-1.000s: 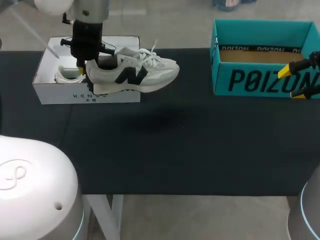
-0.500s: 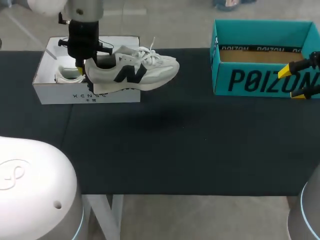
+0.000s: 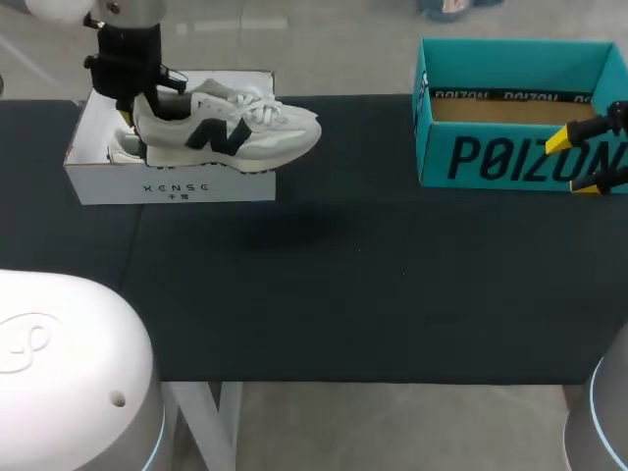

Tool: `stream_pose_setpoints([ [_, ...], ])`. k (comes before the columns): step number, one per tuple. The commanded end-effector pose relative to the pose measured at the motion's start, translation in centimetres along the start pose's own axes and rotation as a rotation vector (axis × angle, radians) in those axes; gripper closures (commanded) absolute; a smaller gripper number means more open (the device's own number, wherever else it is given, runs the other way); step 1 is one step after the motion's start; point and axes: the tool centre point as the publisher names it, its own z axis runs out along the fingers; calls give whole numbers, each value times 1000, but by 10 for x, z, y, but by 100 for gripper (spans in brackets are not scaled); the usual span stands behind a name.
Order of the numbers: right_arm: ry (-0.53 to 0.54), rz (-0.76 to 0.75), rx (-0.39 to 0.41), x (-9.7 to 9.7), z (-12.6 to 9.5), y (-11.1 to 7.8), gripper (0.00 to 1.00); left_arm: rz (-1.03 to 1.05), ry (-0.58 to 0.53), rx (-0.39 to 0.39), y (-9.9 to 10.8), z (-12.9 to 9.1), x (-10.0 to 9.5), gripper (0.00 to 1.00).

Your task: Take the shoe out of the shoebox, open the shoe tongue, remove and reinsert the insole, then place the shoe into the shoebox

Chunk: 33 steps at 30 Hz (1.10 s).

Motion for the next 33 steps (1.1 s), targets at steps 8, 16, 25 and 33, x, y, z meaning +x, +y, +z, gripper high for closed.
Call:
stream_pose_setpoints([
  [8,-4,2,0,0,0,0,0,-92,51,-38,78,12,62,100],
  [16,-4,2,0,0,0,0,0,-112,37,-70,126,12,104,100],
  [25,-4,2,0,0,0,0,0,-134,103,-110,168,30,143,100],
  [33,-4,2,0,0,0,0,0,-105,69,-121,197,58,161,100],
])
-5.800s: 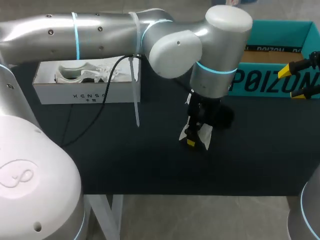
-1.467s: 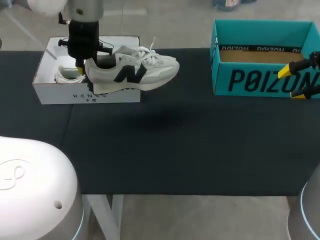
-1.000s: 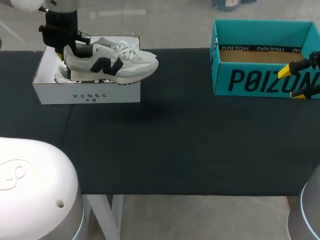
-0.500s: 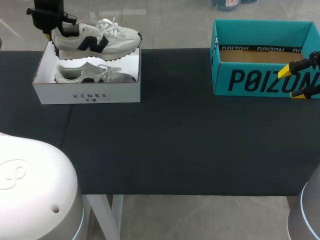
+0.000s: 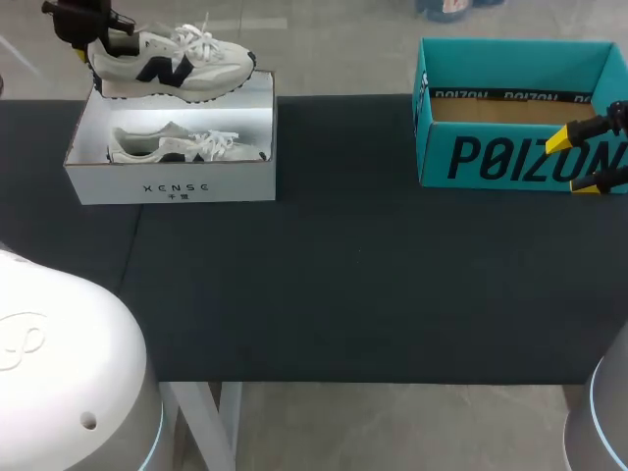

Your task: Take the shoe out of the shoebox, open the shoe tongue, remove and reinsert the insole, then place the shoe into the shoebox

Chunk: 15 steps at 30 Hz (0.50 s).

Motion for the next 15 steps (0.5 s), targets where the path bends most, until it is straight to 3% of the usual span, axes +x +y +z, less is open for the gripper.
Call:
stream_pose_setpoints([
  [1,-4,1,0,0,0,0,0,18,-22,7,27,23,4,100],
  [15,-4,1,0,0,0,0,0,42,-16,12,21,87,-17,100],
])
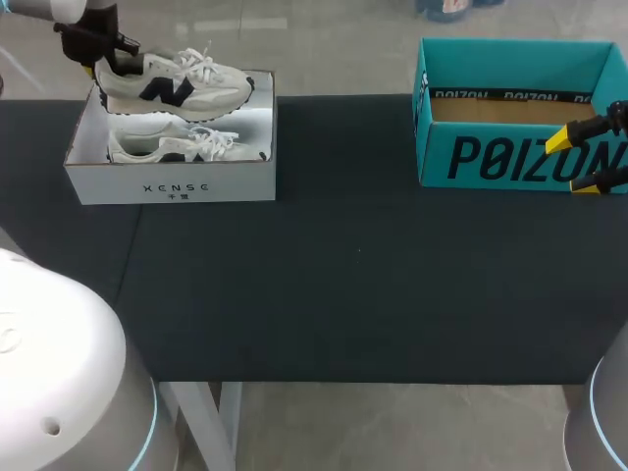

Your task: Take the shoe out of the shoebox, open the shoe tongue, remove and reinsert the insole, then place the shoe into the shoebox

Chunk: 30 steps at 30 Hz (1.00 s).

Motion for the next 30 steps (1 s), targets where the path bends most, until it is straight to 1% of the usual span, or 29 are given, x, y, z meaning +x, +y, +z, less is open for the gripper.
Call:
stream_pose_setpoints([
  [1,-4,1,0,0,0,0,0,-31,-14,-1,3,24,-9,100],
  [3,-4,1,0,0,0,0,0,-22,-35,9,2,31,-11,100],
  [6,-4,1,0,0,0,0,0,-6,-21,6,0,40,-16,100],
  [11,-4,1,0,0,0,0,0,-4,-27,32,-2,55,-20,100],
  [21,-4,1,0,0,0,0,0,-10,-26,62,-6,72,-32,100],
  [26,-4,1,0,0,0,0,0,-22,-49,74,-10,76,-31,100],
  [27,-4,1,0,0,0,0,0,-24,-50,76,-10,76,-31,80],
  [28,-4,1,0,0,0,0,0,-25,-49,77,-11,75,-31,31],
  [30,-4,1,0,0,0,0,0,-28,-57,77,-14,72,-34,26],
])
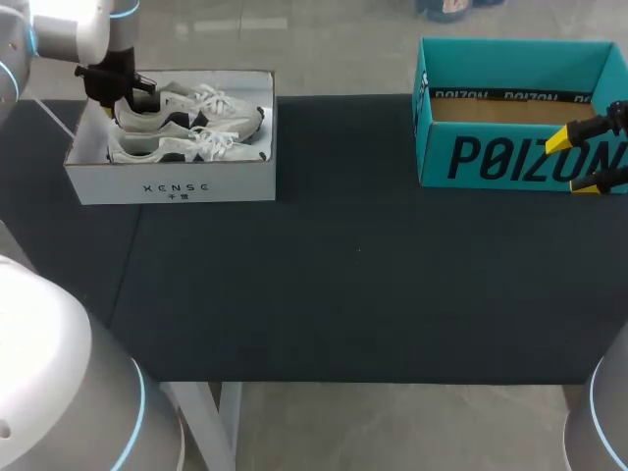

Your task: Take the shoe out of the shoebox, open the shoe tongue, remove and reinsert the insole, then place the shoe into the shoebox

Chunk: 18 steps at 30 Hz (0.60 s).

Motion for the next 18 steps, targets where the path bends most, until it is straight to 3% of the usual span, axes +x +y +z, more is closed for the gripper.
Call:
stream_pose_setpoints([
  [1,-4,1,0,0,0,0,0,-2,-15,8,-1,-7,-2,16],
  [2,-4,1,0,0,0,0,0,-7,-20,3,-3,-9,-2,0],
  [8,-4,1,0,0,0,0,0,-57,-59,-4,-21,-39,-4,0],
  [13,-4,1,0,0,0,0,0,-55,-118,-43,-51,-66,-14,0],
  [18,-4,1,0,0,0,0,0,-53,-139,-84,-79,-77,-24,0],
])
